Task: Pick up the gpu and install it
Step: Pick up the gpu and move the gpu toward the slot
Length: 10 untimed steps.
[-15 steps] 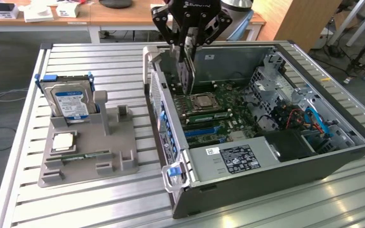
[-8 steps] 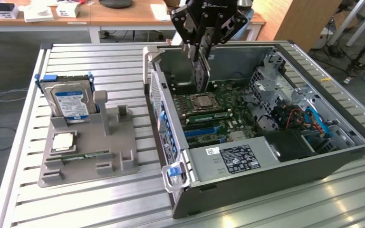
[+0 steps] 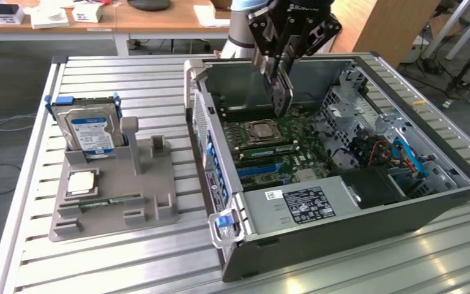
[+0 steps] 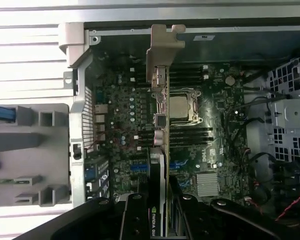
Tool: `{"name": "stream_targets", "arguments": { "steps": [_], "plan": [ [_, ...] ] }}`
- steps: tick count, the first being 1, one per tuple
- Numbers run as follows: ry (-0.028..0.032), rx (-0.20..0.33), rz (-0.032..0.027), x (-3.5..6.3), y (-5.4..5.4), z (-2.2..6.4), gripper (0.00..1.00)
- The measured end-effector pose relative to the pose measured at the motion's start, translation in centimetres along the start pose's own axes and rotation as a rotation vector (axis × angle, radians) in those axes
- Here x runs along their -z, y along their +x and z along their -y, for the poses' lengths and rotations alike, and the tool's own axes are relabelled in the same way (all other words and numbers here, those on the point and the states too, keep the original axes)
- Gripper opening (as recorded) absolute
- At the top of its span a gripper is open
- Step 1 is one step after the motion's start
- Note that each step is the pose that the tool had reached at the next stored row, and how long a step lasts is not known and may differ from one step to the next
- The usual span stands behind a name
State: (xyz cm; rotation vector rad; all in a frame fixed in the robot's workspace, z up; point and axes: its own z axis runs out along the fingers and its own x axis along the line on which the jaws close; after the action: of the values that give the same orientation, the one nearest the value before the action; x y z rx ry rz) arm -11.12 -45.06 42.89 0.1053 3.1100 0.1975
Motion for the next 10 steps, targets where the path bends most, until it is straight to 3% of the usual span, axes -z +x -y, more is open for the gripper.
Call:
{"name": "stream_targets", "arguments": {
  "steps": [8, 10],
  "plan": [
    [-0.0065, 0.0, -0.0005, -0.1, -3.4, -0.22, 0.27],
    [-0.0069, 0.0, -0.0006, -0.1, -3.8, -0.24, 0.27]
  ]
}}
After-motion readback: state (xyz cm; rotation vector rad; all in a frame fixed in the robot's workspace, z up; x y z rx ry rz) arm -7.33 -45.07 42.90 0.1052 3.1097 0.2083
